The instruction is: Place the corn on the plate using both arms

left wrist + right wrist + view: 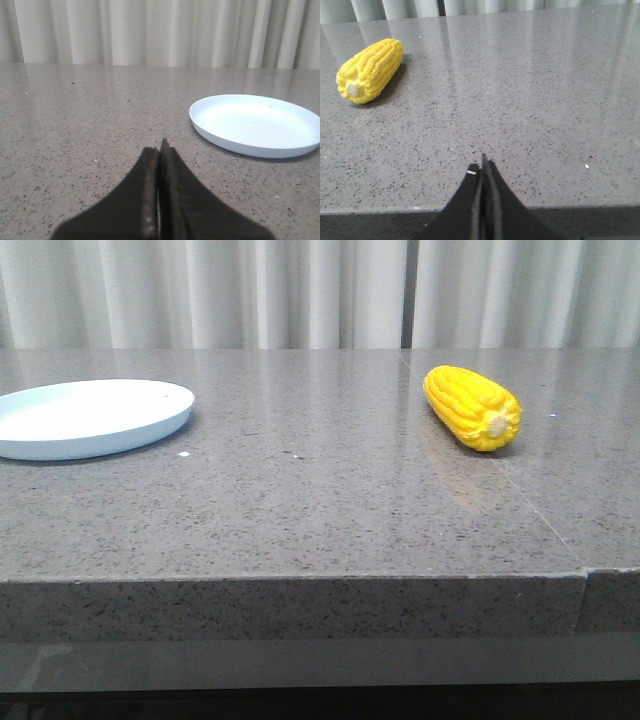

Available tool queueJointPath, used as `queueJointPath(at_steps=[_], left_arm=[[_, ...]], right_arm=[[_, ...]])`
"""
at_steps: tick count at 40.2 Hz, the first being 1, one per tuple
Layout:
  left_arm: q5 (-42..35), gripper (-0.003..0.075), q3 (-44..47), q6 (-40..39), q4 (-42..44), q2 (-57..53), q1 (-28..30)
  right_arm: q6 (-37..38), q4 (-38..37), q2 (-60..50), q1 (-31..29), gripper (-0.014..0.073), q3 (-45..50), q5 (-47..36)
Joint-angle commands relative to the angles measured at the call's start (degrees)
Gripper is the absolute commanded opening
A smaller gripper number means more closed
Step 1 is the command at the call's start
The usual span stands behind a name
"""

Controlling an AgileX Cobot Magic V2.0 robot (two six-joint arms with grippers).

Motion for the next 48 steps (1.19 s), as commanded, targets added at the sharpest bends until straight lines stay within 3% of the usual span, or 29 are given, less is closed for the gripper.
queueJointPath(at_steps=[1,19,29,33,42,48], left_arm=[[-4.67,-0.0020,0.12,-0.39,0.05,-1.10,-0.40],[-5.28,-0.0020,0.12,-0.39,0.05,-1.10,-0.40],[-14.82,-0.0020,-4.30,-0.42,0.05,-1.10,-0.40],[-12.31,-0.0020,-11.93,-0.42,0.05,-0.28,-0.40],[4.79,-0.0020,-29.89,-0.42,0.05,12.31,-0.40],[5.37,-0.0020,-34.22,-0.42,0.05,21.74,-0.40]], right_arm=[[-0.45,-0.35,-0.70,-0.23,-0.0068,-0.93,-4.70],[-0.39,-0.35,-0.70,-0.23,-0.0068,-0.93,-5.35],[-0.32,-0.35,-0.70,-0.23,-0.0068,-6.07,-10.19],[-0.32,-0.41,-0.30,-0.23,-0.0066,-13.63,-7.48],[-0.32,-0.35,10.21,-0.23,-0.0066,-29.40,1.98],[-0.32,-0.35,19.57,-0.23,-0.0066,-35.26,5.00]])
